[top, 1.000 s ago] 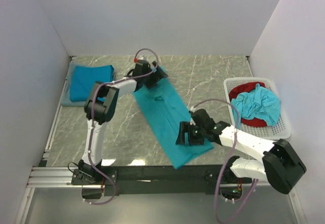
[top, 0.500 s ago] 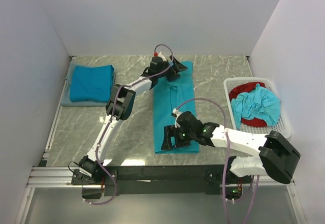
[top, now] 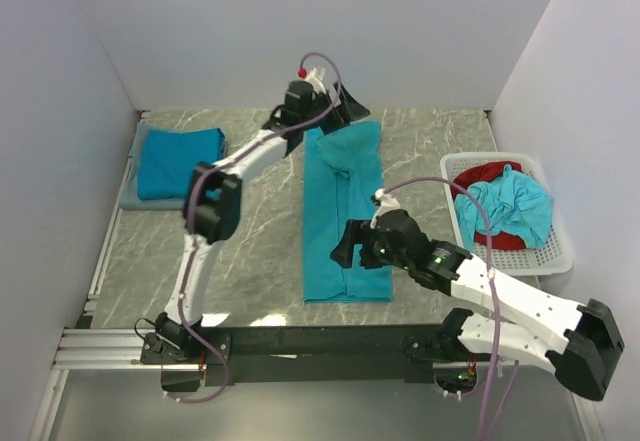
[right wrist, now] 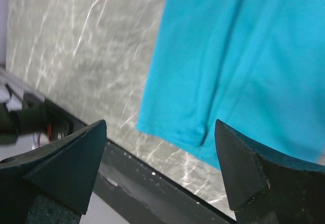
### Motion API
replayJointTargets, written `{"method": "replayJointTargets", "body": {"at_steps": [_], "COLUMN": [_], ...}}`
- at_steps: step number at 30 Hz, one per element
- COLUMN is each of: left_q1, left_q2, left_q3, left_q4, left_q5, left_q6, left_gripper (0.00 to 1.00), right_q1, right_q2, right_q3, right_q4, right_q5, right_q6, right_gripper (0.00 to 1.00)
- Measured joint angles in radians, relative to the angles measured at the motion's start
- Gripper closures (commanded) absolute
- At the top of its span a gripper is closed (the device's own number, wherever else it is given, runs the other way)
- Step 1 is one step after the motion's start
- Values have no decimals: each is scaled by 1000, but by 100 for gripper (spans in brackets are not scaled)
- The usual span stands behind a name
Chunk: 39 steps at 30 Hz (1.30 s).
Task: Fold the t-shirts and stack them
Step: Fold the tshirt
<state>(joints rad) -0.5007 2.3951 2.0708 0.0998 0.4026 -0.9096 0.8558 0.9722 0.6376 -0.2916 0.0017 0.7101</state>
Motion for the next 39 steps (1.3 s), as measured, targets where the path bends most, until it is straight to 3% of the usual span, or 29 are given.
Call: {"method": "replayJointTargets", "body": {"at_steps": [9, 13, 19, 27, 33, 34, 39], "left_q1": [-44, -114, -211, -349, -428, -440, -462], "left_q2": [-747, -908, -988, -1171, -1142, -1132, -1076], "left_q3": [-670, -997, -1359, -1523, -1540, -1540, -1540], "left_q4": [14, -16, -198, -241, -260, -262, -268], "left_q5": [-13, -39, -87, -184, -218, -220, -236], "left_q6": [68, 63, 31, -104, -163, -171, -195], "left_gripper": [1, 1, 1, 7, 25, 33, 42], "right_q1": [-207, -246, -252, -254, -254, -254, -254], "right_q2": [-70, -134, -202, -248, -248, -249, -248], "right_q3": [-48, -118, -197, -301, -310, -316, -346], "right_q4": [-108, -161, -238, -226, -220, -216, -202], "right_q5": [-7, -21, -33, -82, -89, -90, -100], "right_q6": [29, 33, 53, 106, 123, 127, 145], "right_gripper": [7, 8, 10, 17, 26, 27, 34]}}
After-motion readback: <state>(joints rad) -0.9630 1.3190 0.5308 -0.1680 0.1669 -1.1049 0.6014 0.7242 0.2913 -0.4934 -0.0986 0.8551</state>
